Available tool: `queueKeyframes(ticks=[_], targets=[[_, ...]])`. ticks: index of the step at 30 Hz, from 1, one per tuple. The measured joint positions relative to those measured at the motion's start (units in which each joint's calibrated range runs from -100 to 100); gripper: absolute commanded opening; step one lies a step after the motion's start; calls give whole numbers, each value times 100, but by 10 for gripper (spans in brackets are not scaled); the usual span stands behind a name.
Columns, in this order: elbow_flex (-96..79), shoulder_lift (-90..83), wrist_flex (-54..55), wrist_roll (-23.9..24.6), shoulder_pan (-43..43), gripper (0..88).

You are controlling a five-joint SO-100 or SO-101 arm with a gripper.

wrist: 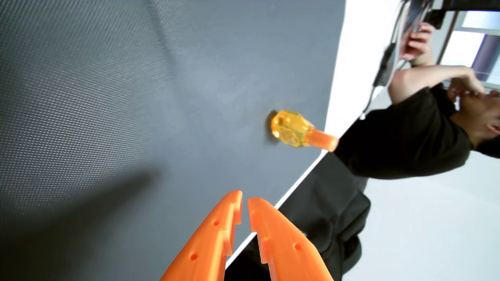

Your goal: Grab the eyedrops

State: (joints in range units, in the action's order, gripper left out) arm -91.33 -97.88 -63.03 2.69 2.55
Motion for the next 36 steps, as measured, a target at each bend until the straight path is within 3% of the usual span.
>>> queueKeyframes(ticks=[8,22,36], targets=[[993,1017,-218,-246,-60,53],[3431,4485,305,-1219,-322,99],[5526,7257,418,-1831,120,140]])
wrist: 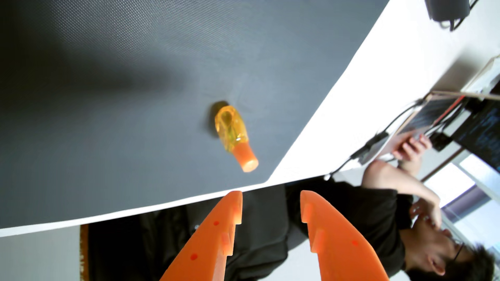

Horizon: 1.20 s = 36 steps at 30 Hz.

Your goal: Grab the eyedrops

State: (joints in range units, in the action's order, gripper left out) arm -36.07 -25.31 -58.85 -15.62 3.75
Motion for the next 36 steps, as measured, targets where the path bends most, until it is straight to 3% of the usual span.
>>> queueKeyframes(ticks=[15,36], targets=[[2808,2153,-1604,-157,-187,142],[3521,3425,-1656,-73,-629,140]])
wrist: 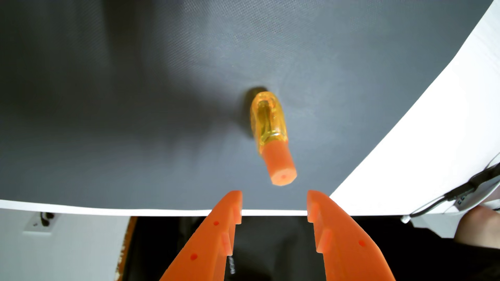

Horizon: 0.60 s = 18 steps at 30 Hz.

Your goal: Grab the eyedrops

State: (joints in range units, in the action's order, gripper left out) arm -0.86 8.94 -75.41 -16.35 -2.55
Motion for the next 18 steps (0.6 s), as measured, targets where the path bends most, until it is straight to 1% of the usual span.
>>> queueKeyframes(ticks=[8,18], targets=[[596,644,0,73,-52,140],[632,1000,0,99,-105,140]])
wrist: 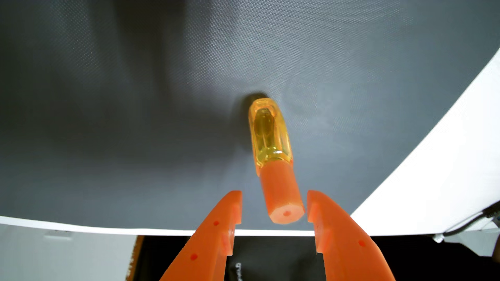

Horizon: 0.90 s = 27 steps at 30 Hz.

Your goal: Grab the eyedrops

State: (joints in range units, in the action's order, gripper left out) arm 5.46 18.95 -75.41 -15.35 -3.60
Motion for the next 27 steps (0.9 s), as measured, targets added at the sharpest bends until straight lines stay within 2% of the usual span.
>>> queueKeyframes(ticks=[27], targets=[[36,661,174,84,217,139]])
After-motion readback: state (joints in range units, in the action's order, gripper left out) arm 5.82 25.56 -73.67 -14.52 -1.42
